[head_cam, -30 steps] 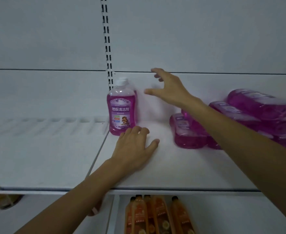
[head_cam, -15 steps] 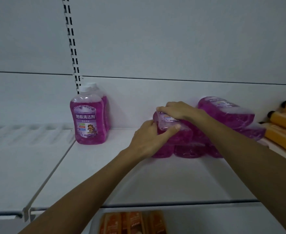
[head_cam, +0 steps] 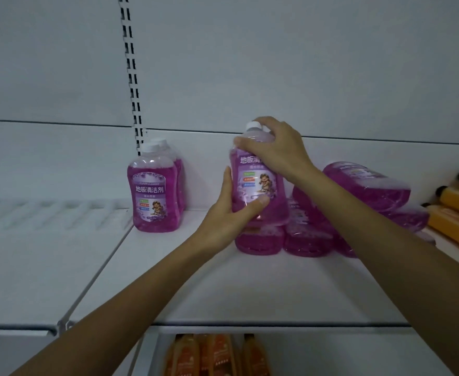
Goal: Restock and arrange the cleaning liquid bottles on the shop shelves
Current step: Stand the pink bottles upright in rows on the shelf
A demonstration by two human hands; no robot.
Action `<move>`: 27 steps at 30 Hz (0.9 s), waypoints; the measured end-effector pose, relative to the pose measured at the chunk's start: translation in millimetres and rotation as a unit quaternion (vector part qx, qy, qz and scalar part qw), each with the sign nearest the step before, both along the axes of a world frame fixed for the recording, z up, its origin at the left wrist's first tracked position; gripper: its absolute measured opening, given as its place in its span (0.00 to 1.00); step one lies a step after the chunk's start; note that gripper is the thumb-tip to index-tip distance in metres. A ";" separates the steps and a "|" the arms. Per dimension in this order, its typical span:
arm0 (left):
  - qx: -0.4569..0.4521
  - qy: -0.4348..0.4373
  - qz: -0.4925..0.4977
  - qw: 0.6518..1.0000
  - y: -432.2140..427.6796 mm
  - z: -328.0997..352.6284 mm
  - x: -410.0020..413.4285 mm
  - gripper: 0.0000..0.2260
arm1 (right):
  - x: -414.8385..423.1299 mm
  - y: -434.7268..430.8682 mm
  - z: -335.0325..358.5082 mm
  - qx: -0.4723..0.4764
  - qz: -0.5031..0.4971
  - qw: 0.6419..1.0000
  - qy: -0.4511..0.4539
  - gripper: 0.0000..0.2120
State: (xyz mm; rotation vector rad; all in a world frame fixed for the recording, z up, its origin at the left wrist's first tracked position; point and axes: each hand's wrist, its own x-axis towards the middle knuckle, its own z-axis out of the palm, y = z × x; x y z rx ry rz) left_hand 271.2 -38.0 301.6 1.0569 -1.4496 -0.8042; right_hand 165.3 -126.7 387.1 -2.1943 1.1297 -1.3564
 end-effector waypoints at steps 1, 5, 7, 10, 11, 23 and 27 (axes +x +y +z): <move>-0.009 -0.010 0.020 1.000 3.2 -2.4 3.6 0.35 | 6.4 7.2 -0.8 -0.023 0.009 1.000 0.007 0.26; -0.031 -0.040 0.076 0.996 16.7 -16.1 27.9 0.37 | 16.7 20.7 -3.8 0.023 0.107 0.993 0.049 0.33; -0.020 -0.049 0.090 0.994 24.1 -24.6 40.9 0.37 | 20.1 22.4 -7.0 0.059 0.144 0.982 0.110 0.40; 0.005 -0.058 0.098 0.993 34.2 -38.5 55.6 0.36 | 31.4 24.1 -18.1 0.062 0.165 0.972 0.158 0.39; 0.014 -0.066 0.099 0.993 36.5 -41.5 58.8 0.37 | 35.1 24.3 -21.6 0.063 0.167 0.971 0.158 0.39; 0.072 -0.533 0.141 0.831 41.8 -53.0 83.8 0.31 | 49.7 13.3 -39.3 -0.054 0.086 0.980 0.171 0.39; 0.074 -0.561 0.142 0.812 39.8 -53.0 83.8 0.24 | 68.7 -1.3 -47.3 -0.056 0.066 0.982 0.169 0.38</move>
